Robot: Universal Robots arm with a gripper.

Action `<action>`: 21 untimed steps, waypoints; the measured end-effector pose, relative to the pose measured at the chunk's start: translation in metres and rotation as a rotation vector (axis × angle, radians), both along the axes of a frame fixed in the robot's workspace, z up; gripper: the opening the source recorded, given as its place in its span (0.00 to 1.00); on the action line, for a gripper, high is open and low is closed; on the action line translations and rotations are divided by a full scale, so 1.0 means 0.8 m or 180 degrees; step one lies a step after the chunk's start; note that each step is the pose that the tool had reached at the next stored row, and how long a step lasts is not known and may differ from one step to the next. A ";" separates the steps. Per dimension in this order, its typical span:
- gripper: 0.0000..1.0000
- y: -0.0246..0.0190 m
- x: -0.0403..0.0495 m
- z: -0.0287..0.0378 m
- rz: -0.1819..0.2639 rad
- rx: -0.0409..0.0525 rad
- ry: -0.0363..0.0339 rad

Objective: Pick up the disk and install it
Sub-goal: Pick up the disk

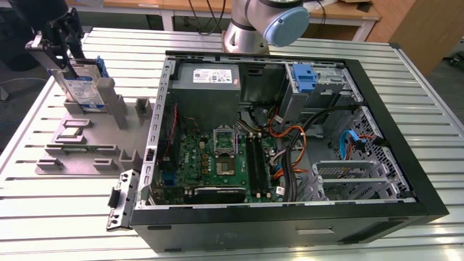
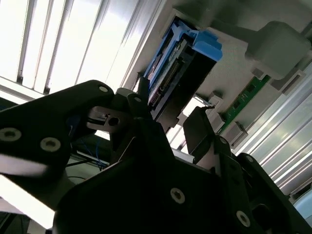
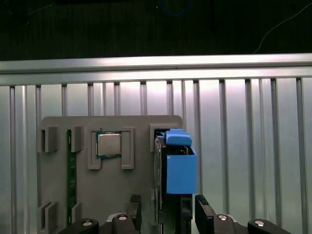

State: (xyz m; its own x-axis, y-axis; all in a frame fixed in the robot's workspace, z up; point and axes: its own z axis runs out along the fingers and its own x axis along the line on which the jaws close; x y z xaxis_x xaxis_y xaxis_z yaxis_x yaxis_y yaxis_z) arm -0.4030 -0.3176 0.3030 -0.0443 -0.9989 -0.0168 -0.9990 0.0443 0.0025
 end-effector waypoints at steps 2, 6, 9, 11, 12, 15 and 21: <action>0.53 0.0000 0.000 0.0000 -0.0001 0.0000 0.0000; 0.35 0.0000 0.000 0.0000 -0.0003 0.0000 0.0000; 0.35 0.0000 0.000 0.0000 -0.0005 0.0000 0.0000; 0.35 0.0000 0.000 0.0000 -0.0006 0.0000 0.0000; 0.35 0.0000 0.000 -0.0001 -0.0007 0.0000 0.0000; 0.35 0.0000 0.000 0.0000 -0.0010 0.0000 0.0000; 0.35 0.0000 0.000 0.0000 -0.0013 0.0000 0.0000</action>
State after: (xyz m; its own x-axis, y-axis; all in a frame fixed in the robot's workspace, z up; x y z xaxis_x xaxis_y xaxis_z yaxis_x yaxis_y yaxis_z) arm -0.4030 -0.3176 0.3030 -0.0485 -0.9987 -0.0168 -0.9988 0.0484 0.0025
